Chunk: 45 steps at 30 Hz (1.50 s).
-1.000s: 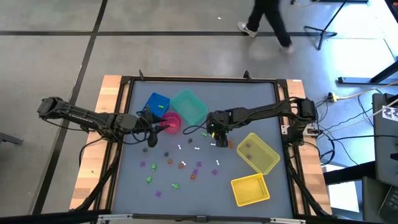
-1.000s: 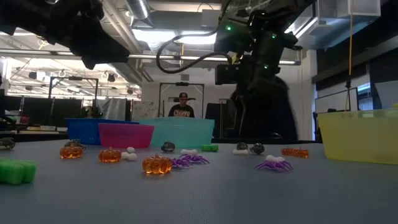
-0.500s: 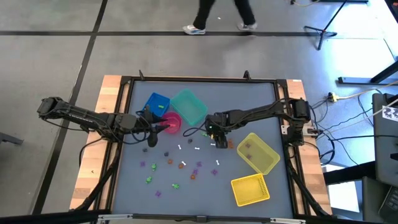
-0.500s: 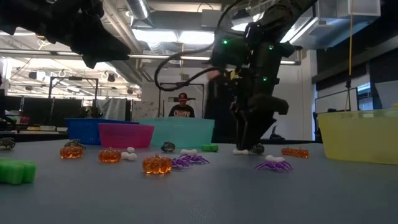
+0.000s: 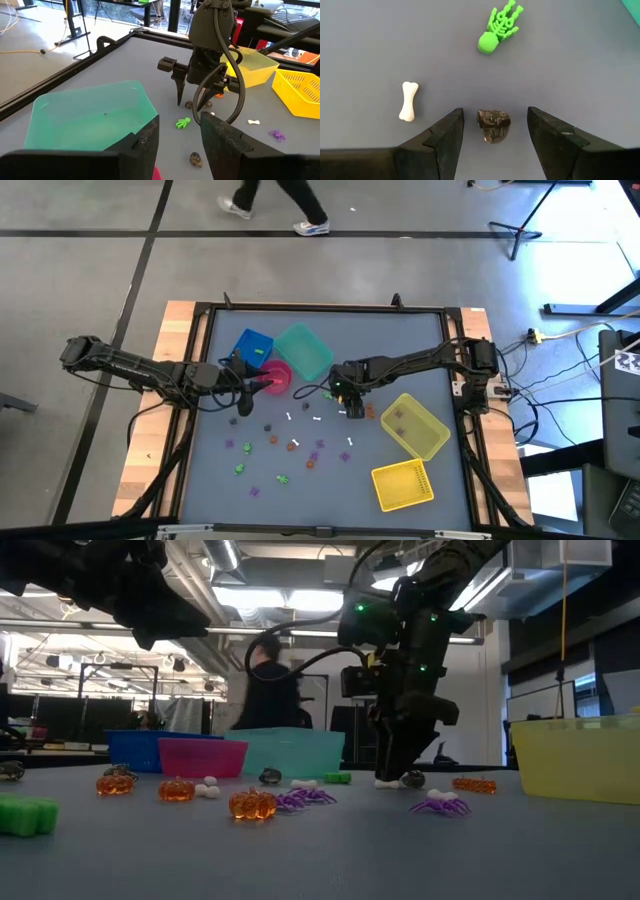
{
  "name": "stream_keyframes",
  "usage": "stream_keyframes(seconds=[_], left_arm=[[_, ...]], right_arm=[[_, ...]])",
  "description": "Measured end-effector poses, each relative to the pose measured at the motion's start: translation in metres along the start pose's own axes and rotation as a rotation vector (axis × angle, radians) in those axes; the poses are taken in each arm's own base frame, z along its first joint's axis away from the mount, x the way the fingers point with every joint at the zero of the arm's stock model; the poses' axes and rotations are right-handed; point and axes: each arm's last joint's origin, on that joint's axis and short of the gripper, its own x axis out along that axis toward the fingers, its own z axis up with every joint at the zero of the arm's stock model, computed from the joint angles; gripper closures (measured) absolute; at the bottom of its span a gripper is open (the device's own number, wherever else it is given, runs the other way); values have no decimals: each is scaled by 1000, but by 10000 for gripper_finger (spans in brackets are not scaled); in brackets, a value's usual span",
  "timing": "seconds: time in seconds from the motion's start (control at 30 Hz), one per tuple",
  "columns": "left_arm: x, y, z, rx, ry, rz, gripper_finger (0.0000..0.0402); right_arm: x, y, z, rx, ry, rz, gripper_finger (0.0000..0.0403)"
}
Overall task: Sort Halloween decoration
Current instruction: Put the black skull toy into the green bin
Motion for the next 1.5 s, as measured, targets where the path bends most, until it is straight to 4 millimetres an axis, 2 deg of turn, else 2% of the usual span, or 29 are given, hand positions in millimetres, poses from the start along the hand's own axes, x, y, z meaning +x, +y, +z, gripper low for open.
stream_keyframes(seconds=[0.3,0.63,0.8,1.5], left_arm=[[0,0,0,0,0,0,274],[0,0,0,0,0,0,274],[0,0,0,1,0,0,274],[0,0,0,1,0,0,274]], right_arm=[[0,0,0,0,0,0,186],[0,0,0,0,-3,0,266],[0,0,0,0,-2,0,289],[-1,0,-1,-1,14,2,304]])
